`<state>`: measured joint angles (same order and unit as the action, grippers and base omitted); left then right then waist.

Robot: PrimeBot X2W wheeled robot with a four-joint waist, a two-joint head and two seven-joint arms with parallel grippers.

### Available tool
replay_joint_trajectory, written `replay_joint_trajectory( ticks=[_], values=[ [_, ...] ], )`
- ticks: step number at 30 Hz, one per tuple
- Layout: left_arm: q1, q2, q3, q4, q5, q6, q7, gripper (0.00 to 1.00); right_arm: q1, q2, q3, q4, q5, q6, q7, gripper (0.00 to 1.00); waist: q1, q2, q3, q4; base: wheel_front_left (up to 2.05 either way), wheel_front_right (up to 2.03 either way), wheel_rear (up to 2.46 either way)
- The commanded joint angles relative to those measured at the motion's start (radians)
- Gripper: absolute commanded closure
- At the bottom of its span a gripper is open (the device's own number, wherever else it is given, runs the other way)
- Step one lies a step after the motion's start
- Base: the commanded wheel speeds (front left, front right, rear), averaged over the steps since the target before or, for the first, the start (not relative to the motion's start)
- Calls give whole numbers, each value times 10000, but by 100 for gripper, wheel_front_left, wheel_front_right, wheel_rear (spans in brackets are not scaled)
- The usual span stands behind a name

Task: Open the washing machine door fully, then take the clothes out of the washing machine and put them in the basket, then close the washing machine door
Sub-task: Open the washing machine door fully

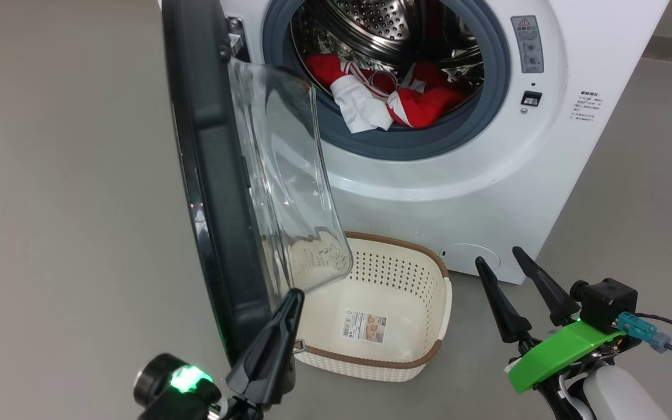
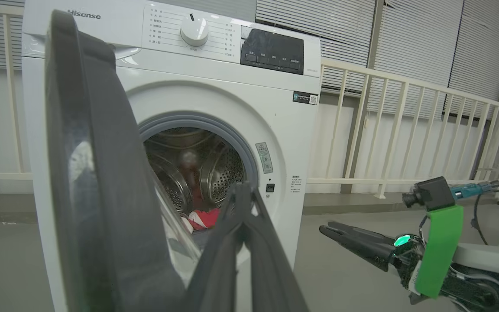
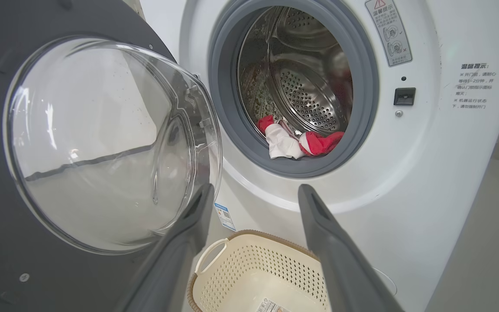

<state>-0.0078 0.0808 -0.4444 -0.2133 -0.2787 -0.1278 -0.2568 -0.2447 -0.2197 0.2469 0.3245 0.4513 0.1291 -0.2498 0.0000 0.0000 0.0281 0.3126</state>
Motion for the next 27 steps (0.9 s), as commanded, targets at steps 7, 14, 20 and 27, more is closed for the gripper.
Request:
replay_joint_trajectory(
  ticks=[7, 14, 20, 27],
  values=[
    [-392, 16, 53, 944, -525, -29, -49, 100, -24, 3, 239, -178, 113, 16, -120, 0, 0, 0, 72, -12, 0, 0, 0],
    [-578, 15, -272, 1903, -867, -29, -49, 100, -100, -14, 243, -162, 117, 16, -120, 0, 0, 0, 147, -40, 0, 0, 0],
    [-690, 34, -378, 2381, -1056, -29, -49, 100, -113, -10, 240, -130, 122, 16, -120, 0, 0, 0, 172, -40, 0, 0, 0],
    [-751, 46, -68, 2832, -1186, -29, -49, 100, -117, 24, 199, -124, 127, 16, -120, 0, 0, 0, 199, -17, 0, 0, 0]
  ],
)
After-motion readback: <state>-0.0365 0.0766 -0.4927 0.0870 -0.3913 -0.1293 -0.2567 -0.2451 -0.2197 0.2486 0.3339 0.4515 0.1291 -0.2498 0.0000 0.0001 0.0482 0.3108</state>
